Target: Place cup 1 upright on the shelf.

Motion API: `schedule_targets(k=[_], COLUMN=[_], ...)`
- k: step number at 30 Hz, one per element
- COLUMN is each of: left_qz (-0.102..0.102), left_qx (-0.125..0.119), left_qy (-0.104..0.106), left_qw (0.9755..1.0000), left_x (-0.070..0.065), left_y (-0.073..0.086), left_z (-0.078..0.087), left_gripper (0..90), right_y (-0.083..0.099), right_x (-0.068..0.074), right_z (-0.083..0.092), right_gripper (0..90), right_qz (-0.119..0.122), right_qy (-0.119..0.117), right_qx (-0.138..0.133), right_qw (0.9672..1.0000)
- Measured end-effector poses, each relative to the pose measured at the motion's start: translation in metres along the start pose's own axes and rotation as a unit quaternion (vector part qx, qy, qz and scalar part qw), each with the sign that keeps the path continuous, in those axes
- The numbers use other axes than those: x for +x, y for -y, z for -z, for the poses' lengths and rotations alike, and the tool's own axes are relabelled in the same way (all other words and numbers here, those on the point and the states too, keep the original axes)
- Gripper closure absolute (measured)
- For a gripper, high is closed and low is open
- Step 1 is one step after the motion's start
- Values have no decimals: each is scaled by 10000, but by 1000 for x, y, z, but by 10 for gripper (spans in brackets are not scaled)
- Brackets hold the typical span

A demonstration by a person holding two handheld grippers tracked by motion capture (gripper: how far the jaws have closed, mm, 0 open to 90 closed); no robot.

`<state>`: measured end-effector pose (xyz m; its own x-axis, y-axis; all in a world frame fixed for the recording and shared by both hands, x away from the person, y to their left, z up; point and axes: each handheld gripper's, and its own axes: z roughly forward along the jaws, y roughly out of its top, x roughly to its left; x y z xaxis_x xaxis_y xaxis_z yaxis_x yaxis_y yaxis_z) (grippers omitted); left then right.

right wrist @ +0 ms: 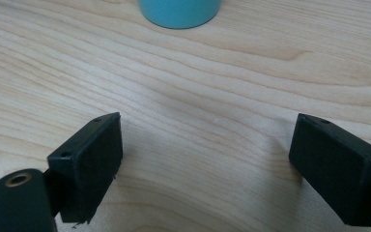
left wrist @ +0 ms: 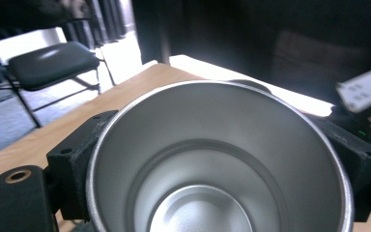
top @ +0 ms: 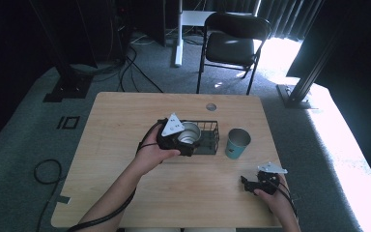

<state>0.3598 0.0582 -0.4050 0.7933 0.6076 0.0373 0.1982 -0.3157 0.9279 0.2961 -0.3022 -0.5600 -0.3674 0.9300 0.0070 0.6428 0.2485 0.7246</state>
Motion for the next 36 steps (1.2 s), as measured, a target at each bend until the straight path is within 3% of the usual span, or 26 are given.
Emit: schedule_targets(k=[7,17,22,25,36], left_qz=[342,732,833,876,1047], left_qx=[-74,-77,-49,-152,-189], left_qy=[-500,-1187,-1283,-1280,-1248], left_qw=[9981,9902,9882,9878,9865], left_x=[20,42,49,53,65], left_y=[2,17,29,34,33], left_z=[-7,-15,-21,-23,-35], left_gripper=[137,137,137,137,137], right_y=[0,0,0,0,0], right_x=[0,0,0,0,0], right_z=[0,0,0,0,0], right_gripper=[112,112,112,112,113], right_qz=[1,-1,1,-5,1], right_qy=[-1,-3,-2,-2,-1], right_qx=[0,2,2,3,2], right_qw=[10000,10000,10000,10000,10000])
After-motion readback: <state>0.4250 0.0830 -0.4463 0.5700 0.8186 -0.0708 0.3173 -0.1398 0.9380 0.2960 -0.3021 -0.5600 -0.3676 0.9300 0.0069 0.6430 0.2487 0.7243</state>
